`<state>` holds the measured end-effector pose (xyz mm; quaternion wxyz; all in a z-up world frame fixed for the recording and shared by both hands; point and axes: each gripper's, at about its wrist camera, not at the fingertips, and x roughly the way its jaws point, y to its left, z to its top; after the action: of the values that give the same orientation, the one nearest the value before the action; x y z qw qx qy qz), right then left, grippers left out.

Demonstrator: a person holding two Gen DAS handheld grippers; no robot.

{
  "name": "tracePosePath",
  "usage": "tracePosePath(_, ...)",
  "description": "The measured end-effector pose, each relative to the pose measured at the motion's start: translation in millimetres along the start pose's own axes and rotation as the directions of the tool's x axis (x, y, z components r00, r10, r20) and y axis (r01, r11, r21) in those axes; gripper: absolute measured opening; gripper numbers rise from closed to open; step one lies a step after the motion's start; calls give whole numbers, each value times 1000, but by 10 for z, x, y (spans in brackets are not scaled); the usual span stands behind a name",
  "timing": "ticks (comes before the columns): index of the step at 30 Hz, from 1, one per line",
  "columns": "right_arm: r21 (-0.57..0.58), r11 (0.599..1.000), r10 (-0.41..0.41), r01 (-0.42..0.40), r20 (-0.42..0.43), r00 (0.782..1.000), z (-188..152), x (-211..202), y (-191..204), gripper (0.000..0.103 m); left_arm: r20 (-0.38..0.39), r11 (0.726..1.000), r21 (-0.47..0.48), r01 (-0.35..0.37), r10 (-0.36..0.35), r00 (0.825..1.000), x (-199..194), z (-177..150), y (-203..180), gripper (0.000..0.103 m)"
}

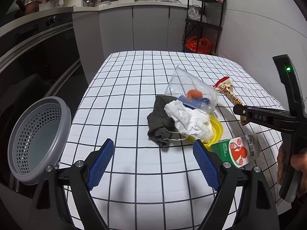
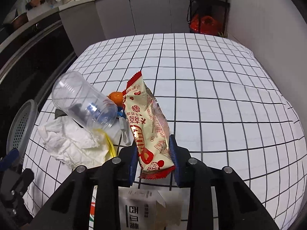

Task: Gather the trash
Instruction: 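Grasp the red-and-cream snack wrapper with the right tool, then grasp the white tissue with the left tool while the right tool holds the wrapper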

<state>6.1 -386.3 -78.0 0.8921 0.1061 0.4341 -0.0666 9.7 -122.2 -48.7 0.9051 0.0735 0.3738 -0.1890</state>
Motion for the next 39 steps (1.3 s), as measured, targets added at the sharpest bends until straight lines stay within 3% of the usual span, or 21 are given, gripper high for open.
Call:
tracePosePath(19,100,990,94,-99,57,994,46,-287,-280,29,-39,996,3,-87,87,995,481,254,-376,83)
tracePosePath(22,109,988,104,-111,63,993,71,-313,-315,29,-50,995,11,-95,95,994,544,284,-411,67)
tracePosePath(25,112,987,107,-114,66,992,70,-321,-315,29,-66,995,12,-96,96,993,592,286,-430,57)
tracePosePath(30,116,986,112,-119,66,991,63,-325,-332,29,-79,996,14,-93,94,992,590,257,-447,23)
tracePosePath(39,116,985,120,-127,68,990,68,-340,-337,29,-59,998,-9,-67,67,996,407,284,-387,15)
